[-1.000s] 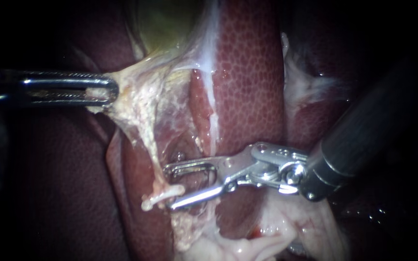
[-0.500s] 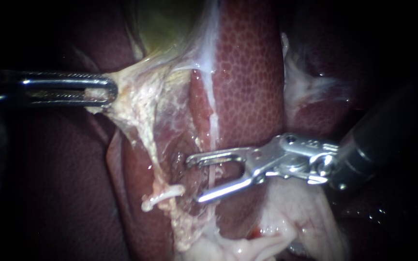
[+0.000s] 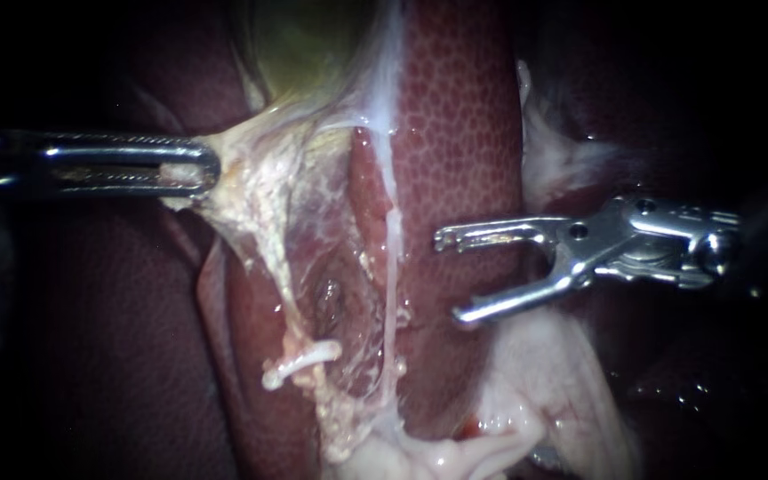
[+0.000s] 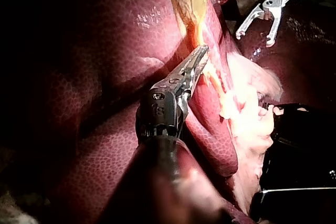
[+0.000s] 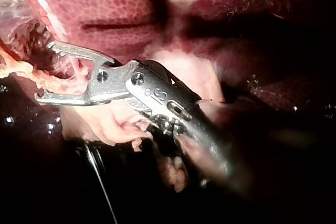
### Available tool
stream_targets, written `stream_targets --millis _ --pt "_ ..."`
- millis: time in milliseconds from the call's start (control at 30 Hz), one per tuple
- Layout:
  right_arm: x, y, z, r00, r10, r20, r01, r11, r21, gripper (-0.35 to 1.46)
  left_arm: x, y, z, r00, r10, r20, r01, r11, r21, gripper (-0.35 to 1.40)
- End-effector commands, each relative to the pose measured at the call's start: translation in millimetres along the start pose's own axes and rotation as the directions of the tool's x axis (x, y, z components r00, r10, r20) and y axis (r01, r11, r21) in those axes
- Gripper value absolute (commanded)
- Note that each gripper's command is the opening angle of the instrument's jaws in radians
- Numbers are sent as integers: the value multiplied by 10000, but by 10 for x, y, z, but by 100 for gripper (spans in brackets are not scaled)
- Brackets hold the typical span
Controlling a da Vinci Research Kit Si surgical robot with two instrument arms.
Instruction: Going back first clip left tube
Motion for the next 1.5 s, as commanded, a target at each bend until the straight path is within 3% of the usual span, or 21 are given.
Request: stream_targets --millis 33,233,467,767,1100,1500 --pt "0 -1 -1 10000 -14 32 14 10000 7 60 0 0 1 10000 2 0 -2 10000 -11 -35" --pt "0 -3 -3 9994 -300 161 299 9996 15 60 3 1 4 10000 18 9 -18 10000 -31 -35" --pt "-2 -4 -7 9956 -878 341 878 9961 24 60 23 10 24 9999 126 82 -125 9999 -105 -35" --pt "-1 -10 -12 9881 -1474 444 1488 9885 -279 60 50 30 66 9989 344 -306 -346 9994 -60 -35" --pt "3 -18 -10 9790 -1996 406 2013 9786 -426 60 70 34 114 9973 333 -657 -328 9994 84 -35" --pt "5 -20 -11 9761 -2137 386 2157 9746 -605 60 74 35 122 9969 313 -725 -303 9994 150 -35"
